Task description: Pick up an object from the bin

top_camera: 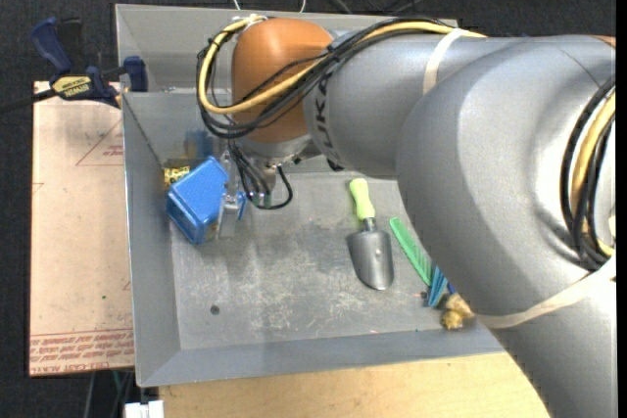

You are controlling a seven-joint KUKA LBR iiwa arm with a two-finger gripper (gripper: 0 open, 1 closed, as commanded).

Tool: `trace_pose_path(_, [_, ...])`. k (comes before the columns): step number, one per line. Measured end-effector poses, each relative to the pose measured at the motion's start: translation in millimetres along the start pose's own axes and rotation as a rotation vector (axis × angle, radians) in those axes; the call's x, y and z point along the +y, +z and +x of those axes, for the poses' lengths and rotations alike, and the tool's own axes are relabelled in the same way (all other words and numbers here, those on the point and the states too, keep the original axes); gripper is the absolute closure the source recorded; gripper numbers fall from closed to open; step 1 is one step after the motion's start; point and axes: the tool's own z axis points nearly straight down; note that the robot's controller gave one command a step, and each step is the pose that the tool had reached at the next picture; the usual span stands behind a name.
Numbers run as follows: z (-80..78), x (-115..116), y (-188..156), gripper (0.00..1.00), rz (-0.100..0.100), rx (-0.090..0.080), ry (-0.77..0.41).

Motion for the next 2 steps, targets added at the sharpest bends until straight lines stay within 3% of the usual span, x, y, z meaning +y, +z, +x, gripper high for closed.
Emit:
trace_pose_path(1, [-1.2,2.9,-0.1,0.0,0.001,-0.001,-0.015])
trace_pose_path(2, [-4.5,-12.6,8.8,1.0,0.013,0.017,0.066])
